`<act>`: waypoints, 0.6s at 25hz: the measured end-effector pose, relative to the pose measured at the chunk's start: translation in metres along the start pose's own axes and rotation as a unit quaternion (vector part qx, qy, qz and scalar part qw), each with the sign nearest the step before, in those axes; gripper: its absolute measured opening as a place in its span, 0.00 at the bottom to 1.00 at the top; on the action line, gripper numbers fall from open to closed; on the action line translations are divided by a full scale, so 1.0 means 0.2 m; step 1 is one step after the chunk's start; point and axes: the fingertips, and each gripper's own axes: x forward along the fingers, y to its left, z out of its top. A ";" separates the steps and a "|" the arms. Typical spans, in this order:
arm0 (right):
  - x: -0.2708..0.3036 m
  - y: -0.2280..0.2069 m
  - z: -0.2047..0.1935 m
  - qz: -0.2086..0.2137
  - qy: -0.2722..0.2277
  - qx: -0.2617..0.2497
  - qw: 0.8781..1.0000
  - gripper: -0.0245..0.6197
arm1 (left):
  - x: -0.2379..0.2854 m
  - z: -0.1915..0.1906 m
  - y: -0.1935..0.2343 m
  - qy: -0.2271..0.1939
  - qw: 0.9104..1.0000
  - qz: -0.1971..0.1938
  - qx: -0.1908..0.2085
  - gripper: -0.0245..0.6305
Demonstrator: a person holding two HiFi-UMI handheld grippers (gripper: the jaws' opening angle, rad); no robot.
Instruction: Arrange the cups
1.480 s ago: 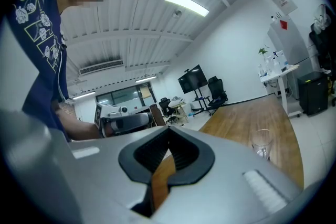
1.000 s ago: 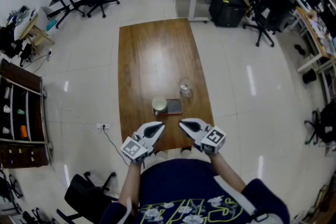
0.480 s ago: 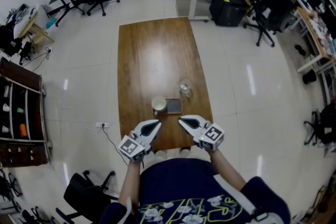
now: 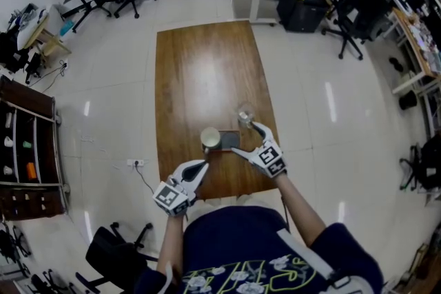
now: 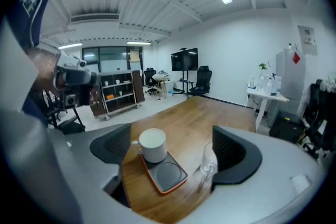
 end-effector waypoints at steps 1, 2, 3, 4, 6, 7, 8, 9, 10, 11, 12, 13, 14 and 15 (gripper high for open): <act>0.04 -0.04 0.00 -0.010 0.008 -0.010 1.000 0.78 | -0.01 0.01 0.00 0.003 1.000 0.003 0.001 0.04; 0.07 -0.08 0.00 -0.019 0.015 -0.016 1.000 0.81 | -0.02 0.02 0.01 0.005 1.000 0.007 0.002 0.04; 0.10 -0.12 0.00 -0.026 0.022 -0.019 0.999 0.88 | -0.04 0.04 0.02 0.006 1.000 0.011 0.003 0.04; 0.14 -0.16 -0.01 -0.032 0.030 -0.019 0.999 0.92 | -0.05 0.06 0.02 0.006 1.000 0.014 0.003 0.04; 0.21 -0.24 -0.06 -0.042 0.048 -0.016 0.998 0.94 | -0.06 0.09 0.04 0.003 1.000 0.018 0.003 0.04; 0.25 -0.28 -0.10 -0.046 0.058 -0.014 0.997 0.94 | -0.07 0.09 0.04 0.003 1.000 0.019 0.002 0.04; 0.29 -0.32 -0.14 -0.050 0.069 -0.011 0.996 0.94 | -0.07 0.10 0.05 0.003 1.000 0.021 0.000 0.04; 0.33 -0.36 -0.19 -0.053 0.080 -0.008 0.995 0.94 | -0.08 0.10 0.06 0.004 1.000 0.023 -0.002 0.04; 0.37 -0.40 -0.24 -0.057 0.091 -0.005 0.994 0.94 | -0.08 0.10 0.07 0.004 1.000 0.026 -0.004 0.04; 0.41 -0.44 -0.29 -0.060 0.102 -0.003 0.993 0.94 | -0.08 0.10 0.08 0.005 1.000 0.029 -0.005 0.04; 0.45 -0.48 -0.33 -0.063 0.113 0.000 0.992 0.94 | -0.08 0.10 0.08 0.005 0.999 0.033 -0.006 0.04; 0.48 -0.52 -0.38 -0.066 0.123 0.003 0.990 0.94 | -0.08 0.10 0.09 0.004 0.999 0.037 -0.007 0.04; 0.52 -0.56 -0.42 -0.069 0.133 0.007 0.989 0.94 | -0.08 0.10 0.09 0.003 0.999 0.041 -0.007 0.04; 0.55 -0.59 -0.45 -0.072 0.142 0.010 0.987 0.94 | -0.09 0.10 0.10 0.003 0.999 0.044 -0.008 0.04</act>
